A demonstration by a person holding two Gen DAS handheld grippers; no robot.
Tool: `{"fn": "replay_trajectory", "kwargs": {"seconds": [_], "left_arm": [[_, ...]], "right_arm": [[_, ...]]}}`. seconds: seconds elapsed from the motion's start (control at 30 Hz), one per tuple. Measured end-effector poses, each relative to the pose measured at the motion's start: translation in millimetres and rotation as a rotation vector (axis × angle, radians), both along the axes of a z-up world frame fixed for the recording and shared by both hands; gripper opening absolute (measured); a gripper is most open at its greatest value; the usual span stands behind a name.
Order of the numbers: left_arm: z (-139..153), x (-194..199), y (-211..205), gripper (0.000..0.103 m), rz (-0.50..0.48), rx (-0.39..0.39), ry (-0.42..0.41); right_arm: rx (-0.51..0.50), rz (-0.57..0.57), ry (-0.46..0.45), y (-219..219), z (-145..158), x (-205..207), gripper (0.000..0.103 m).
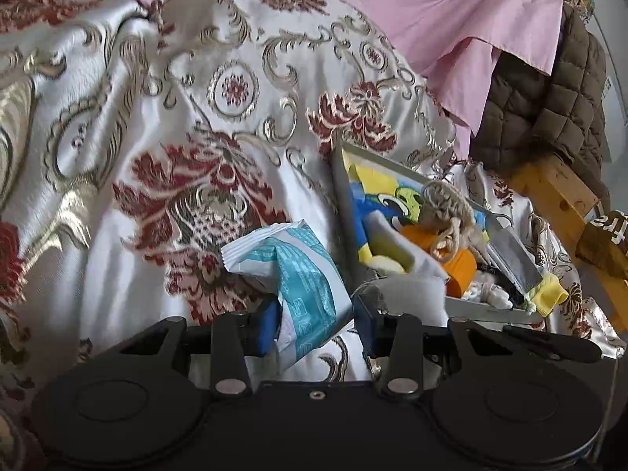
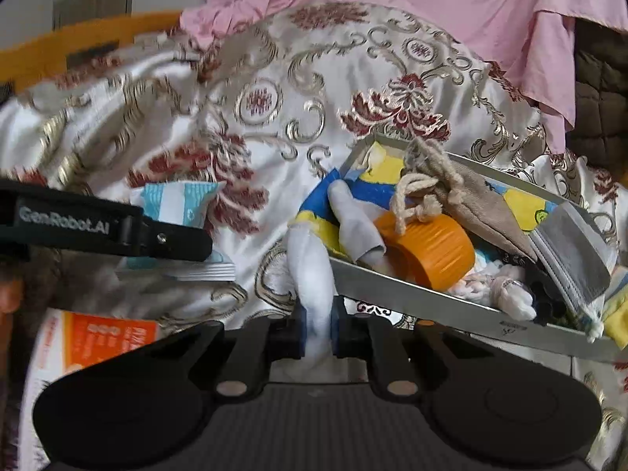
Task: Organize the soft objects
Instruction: 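Carry the packet and white sock into the tray and open both tools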
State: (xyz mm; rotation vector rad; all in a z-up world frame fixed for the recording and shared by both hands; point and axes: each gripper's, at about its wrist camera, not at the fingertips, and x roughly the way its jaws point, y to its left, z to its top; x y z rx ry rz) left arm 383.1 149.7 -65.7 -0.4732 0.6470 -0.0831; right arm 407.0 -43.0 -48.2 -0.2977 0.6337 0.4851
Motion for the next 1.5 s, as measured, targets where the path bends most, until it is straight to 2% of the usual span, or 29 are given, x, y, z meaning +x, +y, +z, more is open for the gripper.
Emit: {"fn": "replay_trajectory", "kwargs": {"seconds": [0.37,0.5,0.67,0.77,0.93,1.1,1.23,1.3,1.5], "left_arm": [[16,-7,-9,0.043,0.014,0.094,-0.058],[21,-9,-10,0.043,0.024,0.091,-0.081],[43,-8,-13,0.043,0.057,0.066,-0.176],[56,10,-24,0.043,0.047,0.057,-0.216],[74,62,-58,0.043,-0.051,0.101,-0.260],[85,117,-98,0.043,-0.149,0.131,-0.240],[78,155,-132,0.043,-0.237,0.148,-0.164],[74,164,-146,0.044,-0.265,0.167,-0.141],[58,179,-178,0.044,-0.333,0.286,-0.088]], "right_arm": [[0.111,-0.023,-0.028,-29,14,-8,0.013],[0.173,-0.051,-0.055,-38,25,0,0.013],[0.302,-0.128,-0.076,-57,43,30,0.013],[0.377,-0.198,-0.075,-74,49,50,0.013],[0.428,-0.308,-0.079,-110,47,77,0.013],[0.484,-0.433,-0.086,-147,43,102,0.013],[0.526,-0.477,-0.067,-169,39,116,0.013],[0.549,-0.492,-0.049,-179,34,120,0.013],[0.590,-0.518,-0.001,-192,30,126,0.017]]}}
